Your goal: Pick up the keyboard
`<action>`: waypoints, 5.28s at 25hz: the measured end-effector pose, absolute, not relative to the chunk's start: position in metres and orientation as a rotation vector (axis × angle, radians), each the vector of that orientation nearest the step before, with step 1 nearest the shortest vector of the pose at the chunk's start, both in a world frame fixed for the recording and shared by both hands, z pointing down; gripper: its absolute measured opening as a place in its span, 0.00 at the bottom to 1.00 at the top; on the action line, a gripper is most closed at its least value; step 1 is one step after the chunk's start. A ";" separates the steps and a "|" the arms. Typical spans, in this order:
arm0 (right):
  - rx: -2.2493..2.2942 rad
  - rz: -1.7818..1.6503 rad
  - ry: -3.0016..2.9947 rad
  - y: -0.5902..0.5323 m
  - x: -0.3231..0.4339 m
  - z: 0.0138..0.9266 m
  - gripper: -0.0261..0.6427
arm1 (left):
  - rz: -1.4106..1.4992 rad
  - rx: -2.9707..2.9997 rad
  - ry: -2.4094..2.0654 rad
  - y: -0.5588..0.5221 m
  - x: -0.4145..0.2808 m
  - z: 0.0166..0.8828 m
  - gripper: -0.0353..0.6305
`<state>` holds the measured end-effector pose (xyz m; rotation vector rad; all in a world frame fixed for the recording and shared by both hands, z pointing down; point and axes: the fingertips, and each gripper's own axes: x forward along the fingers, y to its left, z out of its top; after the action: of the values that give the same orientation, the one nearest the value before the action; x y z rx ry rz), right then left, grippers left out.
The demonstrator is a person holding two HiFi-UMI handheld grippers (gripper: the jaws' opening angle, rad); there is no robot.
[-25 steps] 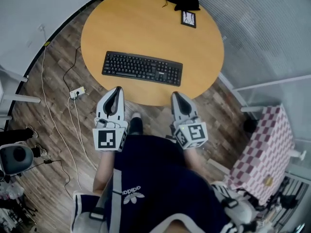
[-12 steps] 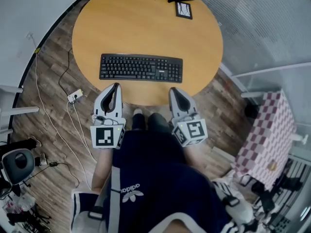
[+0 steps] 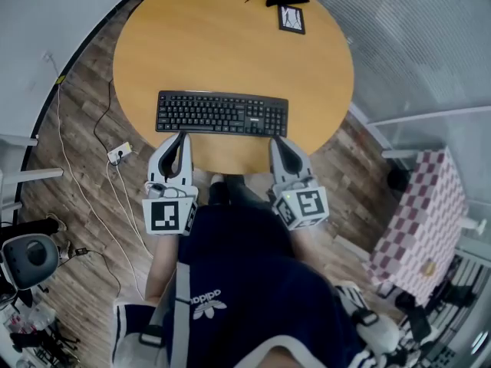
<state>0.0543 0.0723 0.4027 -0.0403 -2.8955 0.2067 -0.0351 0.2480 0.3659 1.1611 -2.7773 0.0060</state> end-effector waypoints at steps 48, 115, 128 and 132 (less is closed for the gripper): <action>0.177 0.304 -2.804 -0.046 -0.009 0.437 0.05 | 0.029 0.941 -2.654 0.263 -0.172 0.413 0.07; 0.209 0.772 -2.236 -0.085 -0.025 0.636 0.29 | -0.189 0.831 -1.962 0.291 -0.224 0.627 0.32; 0.136 0.617 -2.532 -0.078 -0.027 0.554 0.29 | -0.210 1.018 -2.173 0.292 -0.226 0.550 0.32; 0.156 0.598 -2.584 -0.074 -0.028 0.537 0.29 | -0.205 1.062 -2.197 0.293 -0.231 0.535 0.32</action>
<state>-0.0281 -0.0741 0.5368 0.1561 -2.5841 0.5980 -0.2305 0.2925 0.5346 1.0621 -2.1971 -0.2052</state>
